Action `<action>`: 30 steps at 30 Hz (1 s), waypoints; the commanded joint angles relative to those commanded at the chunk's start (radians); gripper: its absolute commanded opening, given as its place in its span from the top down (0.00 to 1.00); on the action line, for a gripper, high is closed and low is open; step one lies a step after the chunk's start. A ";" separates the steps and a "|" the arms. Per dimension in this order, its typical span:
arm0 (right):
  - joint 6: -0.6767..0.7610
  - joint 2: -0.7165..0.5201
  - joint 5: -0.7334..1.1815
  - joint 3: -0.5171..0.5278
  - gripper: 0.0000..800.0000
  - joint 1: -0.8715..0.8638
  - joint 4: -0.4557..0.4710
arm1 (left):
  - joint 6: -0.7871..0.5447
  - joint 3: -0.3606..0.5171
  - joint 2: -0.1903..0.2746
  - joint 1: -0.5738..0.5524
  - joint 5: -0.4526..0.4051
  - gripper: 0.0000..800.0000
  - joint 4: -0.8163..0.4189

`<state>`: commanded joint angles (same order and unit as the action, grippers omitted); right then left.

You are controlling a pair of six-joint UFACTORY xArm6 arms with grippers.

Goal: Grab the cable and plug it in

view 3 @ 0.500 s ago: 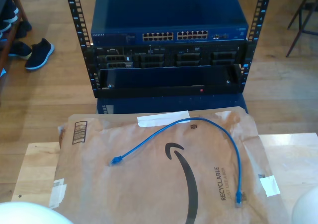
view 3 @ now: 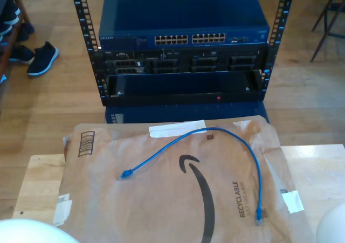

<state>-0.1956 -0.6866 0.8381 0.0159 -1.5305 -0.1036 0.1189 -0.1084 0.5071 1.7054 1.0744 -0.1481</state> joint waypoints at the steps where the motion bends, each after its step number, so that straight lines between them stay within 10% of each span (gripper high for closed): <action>1: 0.000 0.000 0.000 -0.002 0.00 0.000 0.000 | 0.000 0.000 0.000 0.000 0.000 0.00 0.000; 30: 0.000 0.000 0.000 0.000 0.00 0.000 0.000 | 0.000 0.000 0.000 0.000 0.000 0.00 0.000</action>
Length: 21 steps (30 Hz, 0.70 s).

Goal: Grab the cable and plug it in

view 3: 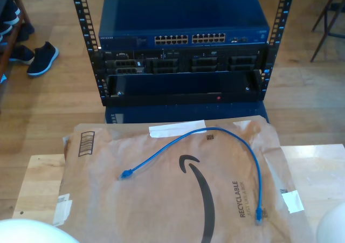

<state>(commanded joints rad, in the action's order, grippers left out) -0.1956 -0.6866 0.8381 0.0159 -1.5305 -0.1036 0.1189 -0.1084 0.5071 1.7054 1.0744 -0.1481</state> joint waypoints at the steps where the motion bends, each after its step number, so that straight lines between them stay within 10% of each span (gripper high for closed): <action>1: 0.002 0.002 -0.002 0.002 0.00 -0.002 -0.008 | 0.000 0.000 0.000 0.000 0.000 0.00 0.000; 14: 0.000 -0.074 0.048 -0.028 0.00 -0.018 -0.064 | -0.003 -0.028 0.011 0.000 0.020 0.00 0.000; 21: 0.017 -0.132 0.302 -0.215 0.00 -0.018 -0.063 | 0.026 -0.138 0.063 -0.095 0.186 0.00 0.014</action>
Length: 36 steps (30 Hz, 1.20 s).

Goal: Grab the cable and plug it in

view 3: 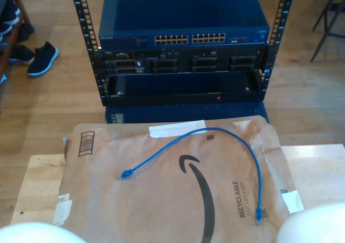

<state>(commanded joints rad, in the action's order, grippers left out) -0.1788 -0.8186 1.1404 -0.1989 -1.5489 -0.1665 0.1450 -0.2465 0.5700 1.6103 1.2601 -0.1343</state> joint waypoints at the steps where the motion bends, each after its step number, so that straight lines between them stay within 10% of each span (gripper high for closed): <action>1: 0.035 0.002 0.057 -0.043 0.00 0.000 0.000 | 0.023 -0.031 0.002 -0.025 0.009 0.00 0.014; 8: 0.396 0.002 0.224 -0.215 0.01 0.296 -0.009 | 0.336 -0.209 -0.008 -0.336 0.158 0.00 0.091; 20: 1.249 0.109 0.204 -0.270 0.01 1.208 -0.011 | 0.930 -0.373 -0.121 -0.970 0.155 0.00 0.230; 36: 1.797 0.802 -0.172 -0.712 0.01 2.070 -0.011 | 1.386 -0.520 -0.278 -1.445 0.012 0.00 0.233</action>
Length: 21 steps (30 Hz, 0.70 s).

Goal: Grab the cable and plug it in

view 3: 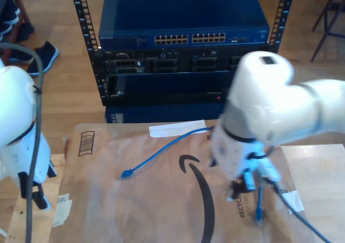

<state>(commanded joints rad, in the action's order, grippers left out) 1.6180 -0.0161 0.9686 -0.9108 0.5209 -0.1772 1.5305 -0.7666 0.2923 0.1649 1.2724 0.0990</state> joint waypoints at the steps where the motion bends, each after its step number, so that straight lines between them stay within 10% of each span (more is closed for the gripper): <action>1: 0.000 0.048 -0.005 -0.040 0.01 0.020 0.000 | 0.014 -0.002 0.000 -0.011 -0.009 0.00 0.000; 9: -0.005 0.288 -0.015 -0.316 0.01 0.048 0.002 | 0.049 -0.014 -0.002 -0.072 -0.034 0.00 0.020; 21: -0.002 0.454 -0.083 -0.427 0.06 0.071 -0.003 | 0.078 -0.014 -0.002 -0.133 -0.061 0.00 0.021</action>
<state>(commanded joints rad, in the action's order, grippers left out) 1.6164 0.4381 0.8857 -1.3374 0.5915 -0.1803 1.6088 -0.7804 0.2908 0.0315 1.2110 0.1204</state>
